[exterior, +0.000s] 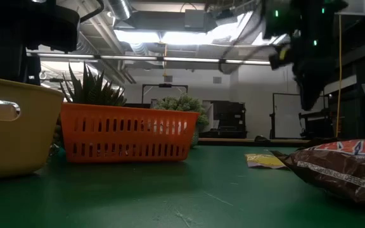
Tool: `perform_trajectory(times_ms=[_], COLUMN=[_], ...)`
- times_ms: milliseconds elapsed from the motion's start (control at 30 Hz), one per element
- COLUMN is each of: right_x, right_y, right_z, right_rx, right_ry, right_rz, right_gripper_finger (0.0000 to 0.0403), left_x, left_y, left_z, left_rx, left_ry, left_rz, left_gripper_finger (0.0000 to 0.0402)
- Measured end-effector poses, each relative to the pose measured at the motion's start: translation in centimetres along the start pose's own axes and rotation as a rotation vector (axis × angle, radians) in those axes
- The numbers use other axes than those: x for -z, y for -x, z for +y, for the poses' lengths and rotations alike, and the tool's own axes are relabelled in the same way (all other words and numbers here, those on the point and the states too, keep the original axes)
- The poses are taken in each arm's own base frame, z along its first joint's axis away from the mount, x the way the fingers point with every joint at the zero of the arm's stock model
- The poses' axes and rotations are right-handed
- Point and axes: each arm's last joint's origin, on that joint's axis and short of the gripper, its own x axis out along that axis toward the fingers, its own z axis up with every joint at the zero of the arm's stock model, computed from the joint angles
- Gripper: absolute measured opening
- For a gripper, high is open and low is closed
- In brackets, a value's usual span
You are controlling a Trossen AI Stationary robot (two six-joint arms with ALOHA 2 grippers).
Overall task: Sort candy
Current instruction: Put the green gummy into the light orange bin
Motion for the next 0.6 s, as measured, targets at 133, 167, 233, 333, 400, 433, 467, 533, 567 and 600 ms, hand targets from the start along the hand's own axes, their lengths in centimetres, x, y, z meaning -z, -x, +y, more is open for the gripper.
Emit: perform_trajectory(times_ms=[133,167,233,333,400,433,467,533,567,600], right_x=[1.1,1.4,2.0,3.0,3.1,3.1,3.1,3.0,2.9,2.8], right_y=[-2.6,-3.3,-4.7,-6.2,-6.5,-6.6,-6.7,-6.8,-6.8,-6.9], right_z=[-2.3,-2.9,-4.0,-5.4,-6.1,-6.5,-6.8,-7.3,-7.5,-7.7], right_rx=[0.024,0.031,0.041,0.047,0.031,0.030,0.028,0.031,0.031,0.032], right_ry=[-0.113,-0.144,-0.206,-0.293,-0.349,-0.372,-0.391,-0.425,-0.437,-0.447], right_rz=[0.059,0.081,0.110,0.153,0.163,0.153,0.147,0.139,0.124,0.108], right_gripper_finger=[0.0198,0.0198,0.0198,0.0198,0.0198,0.0198,0.0198,0.0198,0.0198,0.0198], left_x=[0.0,-0.1,-0.1,-0.1,-0.1,-0.1,-0.1,-0.1,-0.1,-0.1], left_y=[0.0,0.0,0.0,0.0,0.0,0.0,0.0,0.0,0.0,0.0], left_z=[0.0,0.0,0.0,0.0,0.0,0.0,0.0,0.0,0.0,0.0], left_rx=[-0.008,-0.011,-0.013,-0.013,-0.013,-0.013,-0.013,-0.013,-0.013,-0.013], left_ry=[0.000,0.000,0.000,0.000,0.000,0.000,0.000,0.000,0.000,0.000], left_rz=[-0.016,-0.022,-0.025,-0.025,-0.025,-0.025,-0.025,-0.026,-0.026,-0.026], left_gripper_finger=[0.0112,0.0112,0.0112,0.0112,0.0112,0.0112,0.0112,0.0112,0.0112,0.0112])
